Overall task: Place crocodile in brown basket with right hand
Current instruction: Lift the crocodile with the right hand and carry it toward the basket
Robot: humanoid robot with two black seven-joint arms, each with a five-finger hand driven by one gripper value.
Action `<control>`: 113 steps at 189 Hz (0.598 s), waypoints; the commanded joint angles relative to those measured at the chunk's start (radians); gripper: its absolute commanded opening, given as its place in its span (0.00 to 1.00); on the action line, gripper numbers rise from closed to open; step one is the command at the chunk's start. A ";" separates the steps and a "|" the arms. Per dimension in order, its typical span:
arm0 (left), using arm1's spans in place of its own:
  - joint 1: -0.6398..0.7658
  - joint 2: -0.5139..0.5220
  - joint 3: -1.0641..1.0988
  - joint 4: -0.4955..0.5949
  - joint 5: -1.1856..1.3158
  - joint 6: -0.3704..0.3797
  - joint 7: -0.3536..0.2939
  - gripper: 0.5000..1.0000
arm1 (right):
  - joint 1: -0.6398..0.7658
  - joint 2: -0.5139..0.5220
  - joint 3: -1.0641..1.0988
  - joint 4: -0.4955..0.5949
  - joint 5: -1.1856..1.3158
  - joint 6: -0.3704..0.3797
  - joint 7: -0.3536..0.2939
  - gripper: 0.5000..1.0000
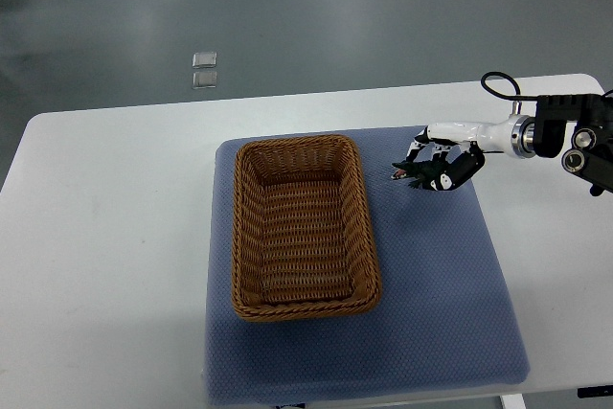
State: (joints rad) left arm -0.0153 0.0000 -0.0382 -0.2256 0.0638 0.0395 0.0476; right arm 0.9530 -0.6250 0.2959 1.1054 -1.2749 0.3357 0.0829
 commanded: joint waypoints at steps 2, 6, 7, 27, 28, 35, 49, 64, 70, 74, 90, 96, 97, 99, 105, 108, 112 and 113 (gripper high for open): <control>0.000 0.000 0.000 0.000 -0.001 0.000 0.000 1.00 | 0.018 -0.007 0.000 0.002 0.000 0.002 0.000 0.00; 0.000 0.000 0.000 0.000 0.001 -0.001 0.000 1.00 | 0.023 -0.010 0.000 0.002 0.000 0.002 0.000 0.00; 0.000 0.000 0.000 0.000 0.001 -0.001 0.000 1.00 | 0.023 -0.010 0.000 0.002 0.000 0.002 0.000 0.00; 0.000 0.000 0.001 0.000 0.001 0.000 0.000 1.00 | 0.030 -0.027 0.000 0.004 0.000 0.020 0.000 0.00; 0.000 0.000 0.001 0.000 0.001 0.000 0.000 1.00 | 0.030 -0.027 0.000 0.004 0.000 0.020 0.000 0.00; 0.000 0.000 0.001 0.000 0.001 0.000 0.000 1.00 | 0.033 -0.030 0.000 0.004 0.002 0.026 0.000 0.00; 0.000 0.000 0.001 0.000 0.001 0.000 0.000 1.00 | 0.035 -0.035 0.000 0.004 0.002 0.028 0.001 0.00; 0.000 0.000 0.001 0.000 0.001 -0.001 0.000 1.00 | 0.036 -0.044 0.000 0.004 0.003 0.031 0.001 0.00; 0.000 0.000 0.001 0.000 0.001 -0.001 0.000 1.00 | 0.038 -0.044 0.000 0.005 0.006 0.031 0.001 0.00; 0.000 0.000 0.001 0.000 0.001 0.000 0.000 1.00 | 0.042 -0.045 0.000 0.004 0.009 0.031 0.001 0.00; 0.000 0.000 0.003 0.000 0.001 -0.001 0.000 1.00 | 0.055 -0.047 0.000 0.004 0.012 0.031 0.001 0.00; 0.000 0.000 0.001 0.000 0.001 0.000 0.000 1.00 | 0.056 -0.048 0.002 0.004 0.014 0.031 0.001 0.00; 0.000 0.000 0.003 0.000 0.001 0.000 0.000 1.00 | 0.056 -0.048 0.002 0.005 0.015 0.031 0.001 0.00; 0.000 0.000 0.003 0.000 0.001 0.000 0.000 1.00 | 0.058 -0.048 0.002 0.005 0.017 0.031 0.001 0.00; 0.000 0.000 0.003 0.000 0.001 0.000 0.000 1.00 | 0.067 -0.048 0.000 0.005 0.020 0.032 0.001 0.00; 0.000 0.000 0.003 0.000 0.001 0.000 0.000 1.00 | 0.070 -0.048 0.000 0.007 0.020 0.032 0.001 0.00; 0.000 0.000 0.003 0.000 0.001 0.000 0.000 1.00 | 0.076 -0.048 0.000 0.008 0.023 0.032 0.001 0.00; 0.000 0.000 0.003 0.000 -0.001 0.000 0.000 1.00 | 0.079 -0.048 0.000 0.008 0.025 0.032 0.001 0.00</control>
State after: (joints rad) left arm -0.0153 0.0000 -0.0354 -0.2255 0.0645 0.0395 0.0476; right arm 1.0094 -0.6725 0.2966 1.1099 -1.2608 0.3670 0.0845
